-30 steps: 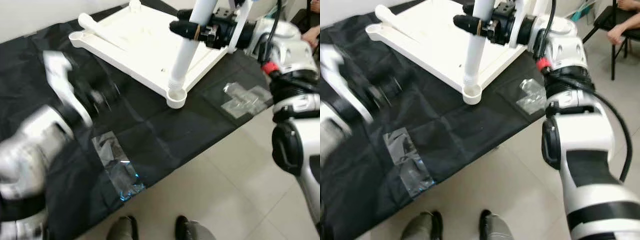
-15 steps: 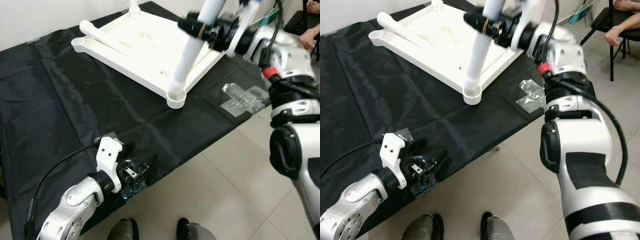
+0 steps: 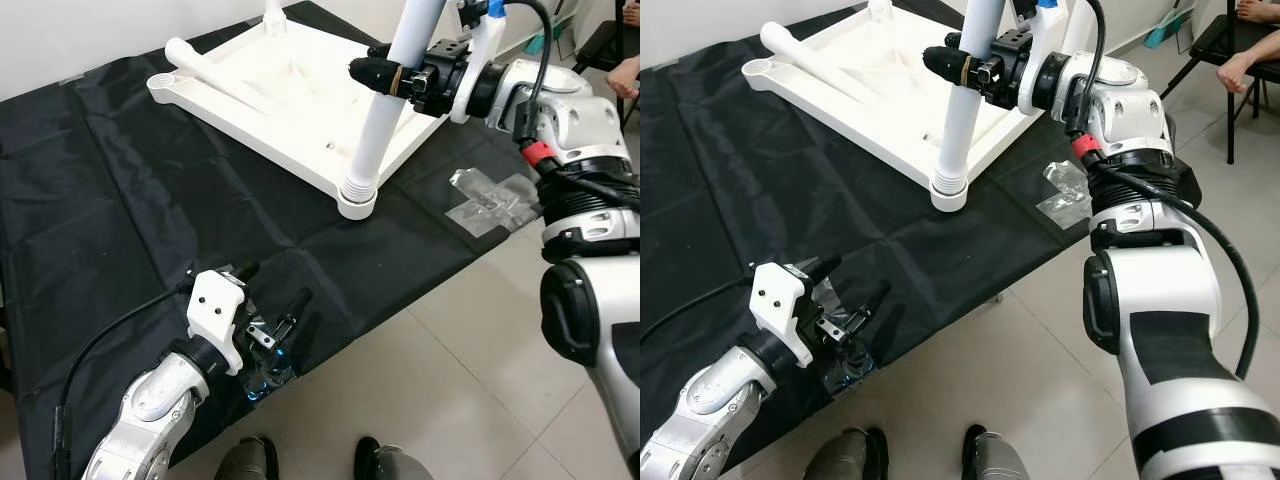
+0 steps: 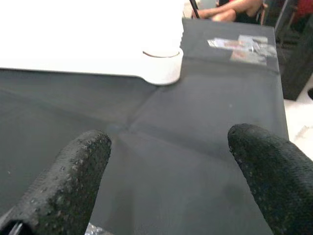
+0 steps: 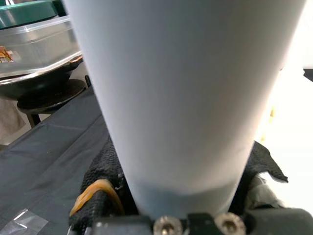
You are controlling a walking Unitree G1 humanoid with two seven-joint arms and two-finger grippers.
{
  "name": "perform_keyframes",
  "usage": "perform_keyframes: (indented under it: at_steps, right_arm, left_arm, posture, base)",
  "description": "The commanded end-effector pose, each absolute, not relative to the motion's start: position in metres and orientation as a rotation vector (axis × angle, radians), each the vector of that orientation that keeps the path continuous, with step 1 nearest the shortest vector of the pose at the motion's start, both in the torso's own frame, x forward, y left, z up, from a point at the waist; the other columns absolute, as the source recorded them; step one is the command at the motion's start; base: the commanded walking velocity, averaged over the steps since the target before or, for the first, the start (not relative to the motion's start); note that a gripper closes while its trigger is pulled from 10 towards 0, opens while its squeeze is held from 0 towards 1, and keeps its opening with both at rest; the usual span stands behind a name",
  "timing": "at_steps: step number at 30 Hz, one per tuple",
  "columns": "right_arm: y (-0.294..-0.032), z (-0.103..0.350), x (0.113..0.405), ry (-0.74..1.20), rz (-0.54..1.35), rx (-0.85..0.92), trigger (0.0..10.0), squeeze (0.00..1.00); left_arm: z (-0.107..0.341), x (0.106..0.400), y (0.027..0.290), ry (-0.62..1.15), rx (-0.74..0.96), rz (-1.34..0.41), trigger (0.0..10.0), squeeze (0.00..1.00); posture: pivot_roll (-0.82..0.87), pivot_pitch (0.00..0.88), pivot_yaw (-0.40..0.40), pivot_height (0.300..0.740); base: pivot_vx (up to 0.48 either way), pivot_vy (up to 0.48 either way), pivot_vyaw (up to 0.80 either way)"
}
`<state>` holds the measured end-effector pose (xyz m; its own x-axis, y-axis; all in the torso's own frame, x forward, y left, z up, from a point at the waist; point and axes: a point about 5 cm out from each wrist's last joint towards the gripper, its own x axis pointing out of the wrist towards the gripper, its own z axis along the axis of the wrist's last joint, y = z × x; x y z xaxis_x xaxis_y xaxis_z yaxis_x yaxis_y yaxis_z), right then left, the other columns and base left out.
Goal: Building children table
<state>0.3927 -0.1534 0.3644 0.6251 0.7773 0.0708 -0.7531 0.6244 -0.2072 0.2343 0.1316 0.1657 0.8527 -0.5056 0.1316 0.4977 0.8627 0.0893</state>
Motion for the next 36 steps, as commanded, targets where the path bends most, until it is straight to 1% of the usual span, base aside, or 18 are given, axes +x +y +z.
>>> perform_keyframes:
  at_steps: [1, 4, 16, 18, 21, 22, 24, 25, 27, 32, 36]
  right_arm:
    - [-0.153, 0.359, 0.394, -0.144, 0.863, -0.212, 10.0, 0.0]
    - [-0.146, 0.351, 0.395, -0.111, 0.882, -0.207, 10.0, 0.0]
    - [-0.137, 0.337, 0.396, -0.063, 0.911, -0.144, 10.0, 0.0]
    - [-0.142, 0.334, 0.401, -0.04, 0.841, -0.101, 10.0, 0.0]
    - [-0.145, 0.333, 0.403, -0.033, 0.805, -0.079, 10.0, 0.0]
    - [-0.15, 0.331, 0.407, -0.027, 0.734, -0.051, 10.0, 0.0]
    - [-0.15, 0.331, 0.407, -0.027, 0.734, -0.051, 10.0, 0.0]
    - [-0.155, 0.33, 0.409, -0.022, 0.679, -0.022, 10.0, 0.0]
    - [-0.158, 0.328, 0.412, -0.015, 0.628, -0.001, 10.0, 0.0]
    - [-0.154, 0.328, 0.412, -0.01, 0.628, -0.021, 10.0, 0.0]
    - [-0.143, 0.33, 0.414, -0.002, 0.617, -0.122, 10.0, 0.0]
  left_arm:
    - [0.168, 0.236, 0.136, -0.173, 0.053, -0.491, 10.0, 0.0]
    - [0.168, 0.24, 0.14, -0.177, 0.014, -0.443, 10.0, 0.0]
    - [0.165, 0.24, 0.137, -0.183, 0.018, -0.445, 10.0, 0.0]
    - [0.165, 0.24, 0.137, -0.184, 0.019, -0.443, 10.0, 0.0]
    - [0.165, 0.24, 0.137, -0.183, 0.02, -0.443, 10.0, 0.0]
    - [0.165, 0.24, 0.137, -0.183, 0.02, -0.444, 10.0, 0.0]
    - [0.165, 0.24, 0.137, -0.183, 0.02, -0.444, 10.0, 0.0]
    - [0.165, 0.24, 0.137, -0.182, 0.02, -0.445, 10.0, 0.0]
    - [0.165, 0.24, 0.136, -0.181, 0.02, -0.447, 10.0, 0.0]
    - [0.165, 0.24, 0.136, -0.181, 0.021, -0.448, 10.0, 0.0]
    - [0.165, 0.24, 0.136, -0.181, 0.023, -0.447, 10.0, 0.0]
  posture:
    - [-0.01, 0.213, 0.005, 0.74]
    - [-0.01, 0.217, 0.005, 0.74]
    - [-0.01, 0.222, 0.003, 0.74]
    - [-0.01, 0.223, 0.002, 0.74]
    - [-0.01, 0.223, 0.002, 0.74]
    - [-0.01, 0.224, 0.003, 0.74]
    - [-0.01, 0.224, 0.003, 0.74]
    - [-0.01, 0.224, 0.003, 0.74]
    - [-0.01, 0.227, 0.006, 0.74]
    - [-0.02, 0.232, 0.005, 0.74]
    - [-0.02, 0.236, 0.004, 0.74]
  base:
    - [0.0, 0.0, 0.0]
    - [0.0, 0.0, 0.0]
    - [0.0, 0.0, 0.0]
    - [0.0, 0.0, 0.0]
    - [0.0, 0.0, 0.0]
    - [0.0, 0.0, 0.0]
    - [0.0, 0.0, 0.0]
    - [0.0, 0.0, 0.0]
    - [0.0, 0.0, 0.0]
    - [0.0, 0.0, 0.0]
    - [0.0, 0.0, 0.0]
